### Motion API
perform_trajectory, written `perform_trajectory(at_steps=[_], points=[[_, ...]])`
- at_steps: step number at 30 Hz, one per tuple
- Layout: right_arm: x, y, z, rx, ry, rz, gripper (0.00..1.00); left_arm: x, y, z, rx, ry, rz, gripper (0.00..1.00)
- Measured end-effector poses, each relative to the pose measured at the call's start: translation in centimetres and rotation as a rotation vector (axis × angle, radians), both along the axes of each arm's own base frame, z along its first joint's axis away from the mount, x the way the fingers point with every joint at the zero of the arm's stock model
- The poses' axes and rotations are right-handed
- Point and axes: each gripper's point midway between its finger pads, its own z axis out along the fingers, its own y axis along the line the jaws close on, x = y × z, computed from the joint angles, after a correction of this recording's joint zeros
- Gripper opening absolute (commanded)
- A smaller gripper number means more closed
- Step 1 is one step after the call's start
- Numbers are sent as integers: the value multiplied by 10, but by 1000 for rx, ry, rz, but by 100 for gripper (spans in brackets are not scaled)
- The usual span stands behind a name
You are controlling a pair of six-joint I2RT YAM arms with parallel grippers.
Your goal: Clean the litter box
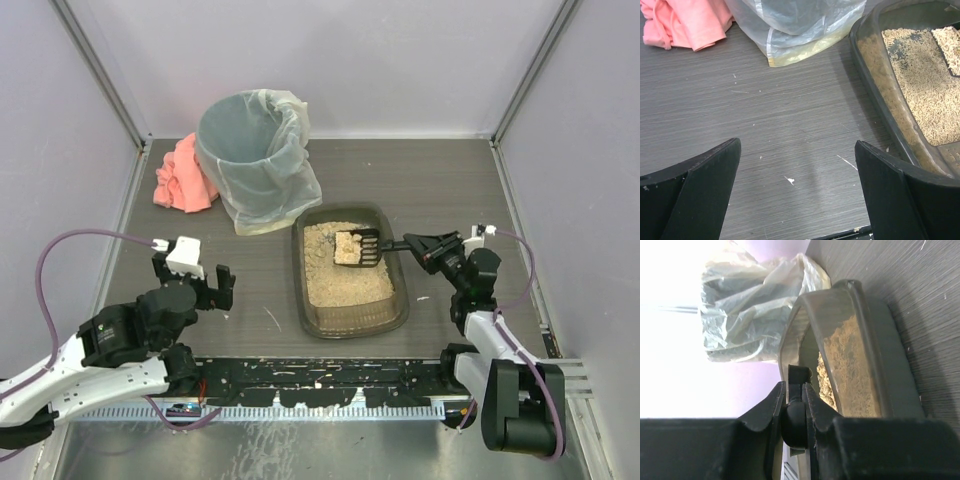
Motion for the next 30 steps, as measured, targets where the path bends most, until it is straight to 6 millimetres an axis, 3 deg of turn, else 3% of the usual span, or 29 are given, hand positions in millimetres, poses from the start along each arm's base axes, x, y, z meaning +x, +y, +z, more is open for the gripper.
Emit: perform_trajectory(at_steps=[6,9,13,30], points=[[-5,5,9,28,-48,28,1,-4,9,-3,-29,-12,7,98],[-4,-2,12,43,-63,-6,1,-4,9,-6,-30,-5,12,98],[-7,7,13,58,-67,35,1,-4,7,-8,-22,4,13,98],[-12,-6,9,98,-57,-13,1,-5,-5,-35,-6,84,20,98]])
